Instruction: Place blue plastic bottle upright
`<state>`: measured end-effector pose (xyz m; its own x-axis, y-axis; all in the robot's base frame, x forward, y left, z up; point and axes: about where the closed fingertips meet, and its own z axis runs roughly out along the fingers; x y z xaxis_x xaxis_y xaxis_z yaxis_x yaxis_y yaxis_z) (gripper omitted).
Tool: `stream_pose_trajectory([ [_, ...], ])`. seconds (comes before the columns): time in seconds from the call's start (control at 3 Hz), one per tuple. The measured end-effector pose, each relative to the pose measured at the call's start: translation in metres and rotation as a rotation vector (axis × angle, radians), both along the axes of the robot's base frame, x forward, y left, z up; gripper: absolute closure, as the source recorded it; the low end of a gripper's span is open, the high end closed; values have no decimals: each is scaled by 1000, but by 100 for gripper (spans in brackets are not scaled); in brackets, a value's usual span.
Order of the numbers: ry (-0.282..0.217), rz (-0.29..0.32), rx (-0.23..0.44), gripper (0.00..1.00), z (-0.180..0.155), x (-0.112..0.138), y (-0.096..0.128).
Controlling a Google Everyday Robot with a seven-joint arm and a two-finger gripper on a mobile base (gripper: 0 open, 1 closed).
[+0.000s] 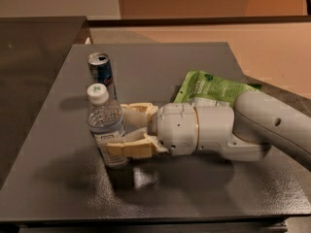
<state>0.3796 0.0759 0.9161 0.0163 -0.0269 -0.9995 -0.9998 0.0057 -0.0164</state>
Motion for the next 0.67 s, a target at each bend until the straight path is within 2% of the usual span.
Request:
stream_pose_trajectory([
  [0.33,-2,4,-2,0,1,-1,2],
  [0.67,-2,4,-2,0,1,-1,2],
])
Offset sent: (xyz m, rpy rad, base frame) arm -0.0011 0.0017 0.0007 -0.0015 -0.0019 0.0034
